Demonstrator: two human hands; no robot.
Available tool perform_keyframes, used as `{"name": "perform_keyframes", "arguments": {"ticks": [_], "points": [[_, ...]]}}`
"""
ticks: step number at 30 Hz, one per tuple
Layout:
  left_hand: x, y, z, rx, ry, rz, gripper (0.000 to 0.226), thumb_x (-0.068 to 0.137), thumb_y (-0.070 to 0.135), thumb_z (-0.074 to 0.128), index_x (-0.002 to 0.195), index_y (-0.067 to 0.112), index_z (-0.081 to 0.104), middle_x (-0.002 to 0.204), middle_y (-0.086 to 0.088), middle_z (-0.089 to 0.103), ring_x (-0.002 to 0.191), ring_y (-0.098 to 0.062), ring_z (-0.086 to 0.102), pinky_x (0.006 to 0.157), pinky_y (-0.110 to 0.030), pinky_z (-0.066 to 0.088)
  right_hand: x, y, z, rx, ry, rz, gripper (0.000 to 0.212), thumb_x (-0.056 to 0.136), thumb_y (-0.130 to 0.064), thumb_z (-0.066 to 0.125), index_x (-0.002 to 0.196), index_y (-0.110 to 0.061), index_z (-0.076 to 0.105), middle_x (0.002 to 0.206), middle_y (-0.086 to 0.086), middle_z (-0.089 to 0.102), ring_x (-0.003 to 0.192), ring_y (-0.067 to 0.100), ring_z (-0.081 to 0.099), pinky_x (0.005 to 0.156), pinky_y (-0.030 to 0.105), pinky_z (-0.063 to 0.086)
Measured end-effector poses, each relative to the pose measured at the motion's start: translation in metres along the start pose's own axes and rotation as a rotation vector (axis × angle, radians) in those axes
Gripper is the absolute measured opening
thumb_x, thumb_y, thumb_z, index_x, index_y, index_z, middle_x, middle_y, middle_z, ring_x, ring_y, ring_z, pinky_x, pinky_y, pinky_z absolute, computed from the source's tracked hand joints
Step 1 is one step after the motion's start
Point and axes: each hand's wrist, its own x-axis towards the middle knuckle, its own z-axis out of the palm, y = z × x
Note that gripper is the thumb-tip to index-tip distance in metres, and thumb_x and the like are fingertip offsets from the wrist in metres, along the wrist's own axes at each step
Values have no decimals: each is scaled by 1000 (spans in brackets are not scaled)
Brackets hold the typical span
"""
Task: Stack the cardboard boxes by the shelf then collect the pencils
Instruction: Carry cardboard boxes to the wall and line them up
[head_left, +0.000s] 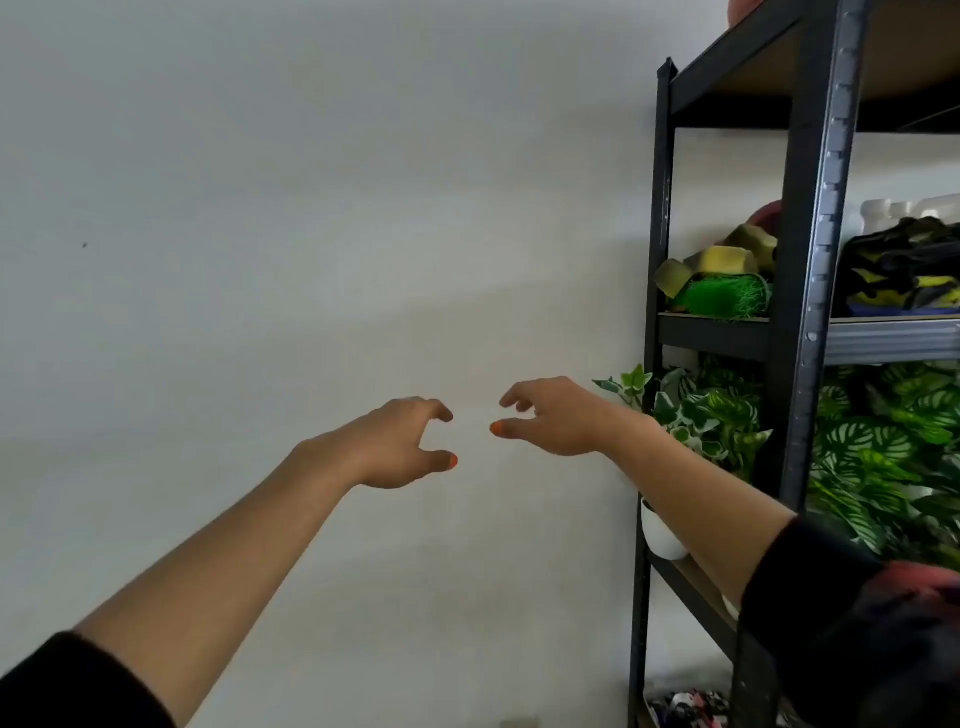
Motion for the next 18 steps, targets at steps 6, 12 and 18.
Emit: {"name": "perform_keyframes", "arguments": {"ticks": [6,12,18], "points": [[-28,-12,12,-29,-87,10,49,91,48,61,135,30,50,138,11,52,116,-11,56,98,-31,47,-29,-17,17,-2,-62,38,47,91,-52,61,129,-25,58,121,-3,63,107,15,58,89,28,44],[-65,-9,39,-98,-139,41,42,91,45,62,129,28,55,131,11,56,106,-10,60,92,-31,49,-87,-15,48,32,-62,104,45,90,-52,62,126,-26,62,116,-5,65,102,12,58,86,26,43],[-122,7,73,-178,-207,55,40,92,42,63,128,26,57,128,12,56,103,-9,61,80,-24,45,-149,-6,65,32,-115,173,42,89,-50,64,123,-26,63,114,-5,65,100,13,59,81,25,40]]}}
